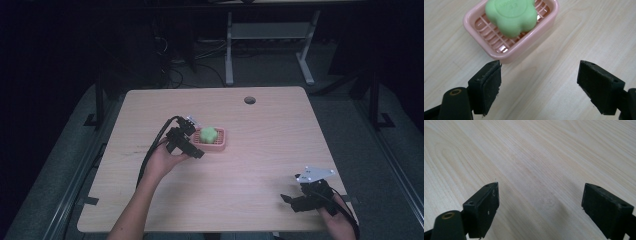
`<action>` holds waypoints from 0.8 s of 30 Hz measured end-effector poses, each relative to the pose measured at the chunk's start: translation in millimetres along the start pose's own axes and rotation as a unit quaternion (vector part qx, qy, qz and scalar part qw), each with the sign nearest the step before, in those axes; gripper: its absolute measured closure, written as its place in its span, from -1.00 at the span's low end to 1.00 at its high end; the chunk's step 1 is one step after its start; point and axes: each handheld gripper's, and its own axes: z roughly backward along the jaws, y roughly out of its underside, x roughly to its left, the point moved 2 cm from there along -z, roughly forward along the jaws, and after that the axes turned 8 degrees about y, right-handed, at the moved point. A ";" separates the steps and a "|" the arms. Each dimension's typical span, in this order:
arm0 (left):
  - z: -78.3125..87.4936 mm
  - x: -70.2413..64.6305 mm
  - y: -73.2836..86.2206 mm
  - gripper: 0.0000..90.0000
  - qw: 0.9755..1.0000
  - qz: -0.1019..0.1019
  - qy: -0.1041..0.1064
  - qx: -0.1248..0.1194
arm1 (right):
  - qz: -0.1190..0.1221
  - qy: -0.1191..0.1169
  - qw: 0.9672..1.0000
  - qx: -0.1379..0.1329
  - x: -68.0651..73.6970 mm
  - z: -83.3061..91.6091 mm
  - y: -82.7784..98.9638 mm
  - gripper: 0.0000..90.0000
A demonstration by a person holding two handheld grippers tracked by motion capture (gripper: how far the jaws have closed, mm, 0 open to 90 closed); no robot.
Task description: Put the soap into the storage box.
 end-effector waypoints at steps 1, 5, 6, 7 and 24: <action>-0.1 -0.9 1.8 -0.57 1.000 0.004 0.002 -0.001 | -0.001 0.000 1.000 0.000 -0.1 0.0 0.0 -0.69; 0.8 -1.6 8.7 -0.57 1.000 0.005 0.001 0.001 | -0.001 0.001 1.000 0.001 -0.3 -0.2 0.1 -0.69; 1.1 -2.0 10.3 -0.57 1.000 0.006 0.001 0.000 | -0.001 0.001 1.000 0.001 -0.2 -0.3 0.1 -0.69; 1.6 -1.9 11.8 -0.57 1.000 0.004 0.001 0.001 | 0.000 0.001 1.000 0.001 -0.2 -0.3 0.1 -0.69; 11.3 -5.9 44.0 -0.56 1.000 0.010 -0.004 -0.001 | 0.001 0.003 1.000 0.005 1.6 -1.0 -0.5 -0.69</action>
